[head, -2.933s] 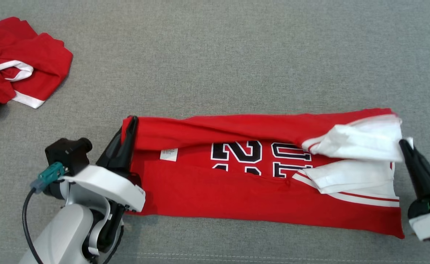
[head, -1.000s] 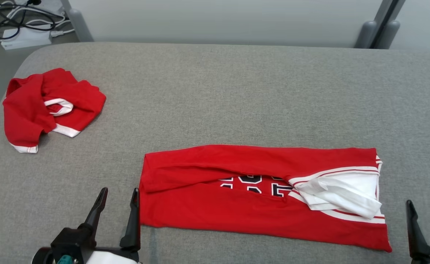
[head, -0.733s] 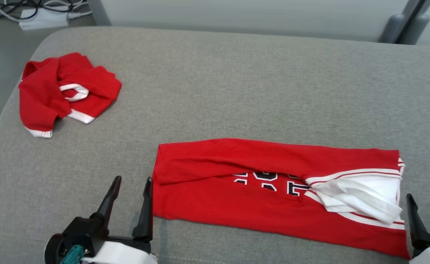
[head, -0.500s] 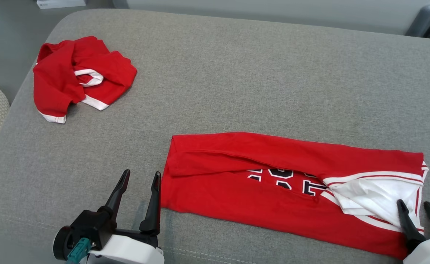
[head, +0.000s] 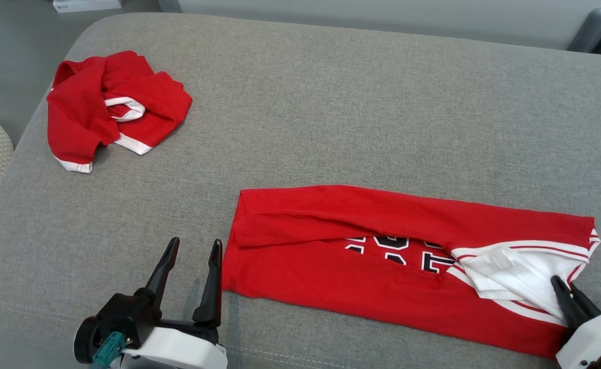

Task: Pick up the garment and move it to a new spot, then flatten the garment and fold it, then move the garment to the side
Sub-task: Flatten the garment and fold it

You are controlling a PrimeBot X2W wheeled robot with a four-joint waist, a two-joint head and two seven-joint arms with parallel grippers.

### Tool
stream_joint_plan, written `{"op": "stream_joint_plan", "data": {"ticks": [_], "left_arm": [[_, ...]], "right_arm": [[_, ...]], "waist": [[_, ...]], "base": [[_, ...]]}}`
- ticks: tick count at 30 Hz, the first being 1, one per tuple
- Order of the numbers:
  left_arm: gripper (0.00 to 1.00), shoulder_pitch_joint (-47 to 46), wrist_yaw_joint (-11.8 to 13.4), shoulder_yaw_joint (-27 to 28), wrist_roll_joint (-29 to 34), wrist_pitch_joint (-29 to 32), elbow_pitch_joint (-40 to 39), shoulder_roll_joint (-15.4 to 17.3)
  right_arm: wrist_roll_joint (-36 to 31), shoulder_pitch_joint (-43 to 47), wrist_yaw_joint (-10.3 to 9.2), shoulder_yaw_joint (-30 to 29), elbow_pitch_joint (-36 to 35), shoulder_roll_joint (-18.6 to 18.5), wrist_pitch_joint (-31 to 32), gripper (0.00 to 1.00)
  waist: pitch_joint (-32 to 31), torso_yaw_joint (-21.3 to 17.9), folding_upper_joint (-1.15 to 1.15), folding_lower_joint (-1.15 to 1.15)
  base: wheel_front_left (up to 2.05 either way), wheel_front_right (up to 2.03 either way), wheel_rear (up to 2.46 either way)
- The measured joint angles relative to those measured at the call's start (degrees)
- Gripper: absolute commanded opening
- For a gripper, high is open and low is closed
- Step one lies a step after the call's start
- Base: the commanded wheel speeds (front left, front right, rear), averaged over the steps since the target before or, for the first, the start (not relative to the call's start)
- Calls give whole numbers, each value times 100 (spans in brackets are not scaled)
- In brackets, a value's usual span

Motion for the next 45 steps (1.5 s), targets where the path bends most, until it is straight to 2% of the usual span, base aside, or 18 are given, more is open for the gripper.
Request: {"op": "stream_joint_plan", "data": {"ticks": [6, 9, 13, 16, 19, 21, 25, 30, 33, 38, 45], "left_arm": [[100, 1, -1, 5, 0, -4, 29, 3], [100, 2, -1, 5, 0, -4, 32, 4], [100, 1, -10, 3, -1, -5, 34, 3], [100, 1, -52, 1, -1, -5, 48, 3], [100, 1, -52, 5, -1, -5, 52, 4], [100, 0, -52, 3, -2, -7, 52, 3], [100, -15, -52, -1, -1, -14, 51, 16], [100, -129, -53, -58, 0, 7, 48, 20], [100, -149, -58, -94, 1, 12, 48, 11], [100, -253, -110, -162, 10, 12, 68, -16], [100, -366, -213, -279, 10, 12, 193, -64]], "right_arm": [[183, -41, 48, -75, 75, 11, -24, 0], [223, -30, 53, -433, 259, -55, -165, 0], [240, -31, 46, -931, 495, -339, -249, 0], [236, -32, 45, -1104, 580, -427, -289, 0], [276, -59, 44, -1136, 503, -394, -292, 0], [579, -81, 22, -1134, 148, -247, -292, 0], [1065, -166, 19, -772, -1158, 107, -9, 0], [1240, -143, 19, -193, -2862, 534, 599, 0], [1234, -145, 18, 149, -3265, 747, 917, 0], [1039, -202, 19, 805, -3227, 1117, 1193, 0], [822, -670, 16, 1518, -2174, 1377, 1118, 0]], "waist": [[-41, -143, 0, 0], [-51, -213, 0, 0], [-40, -302, 0, 0], [-36, -368, 0, 0], [-33, -437, 0, 0], [-37, -482, 0, 0], [-44, -582, 0, 0], [-56, -602, 0, 0], [-41, -544, 0, 0], [-25, -388, 0, 0], [-13, -54, 0, 0]], "base": [[0, 0, 0], [0, 0, 0], [0, 0, 0], [0, 0, 0], [0, 0, 0], [0, 0, 0], [0, 0, 0], [0, 0, 0], [0, 0, 0], [0, 0, 0], [0, 0, 0]]}}
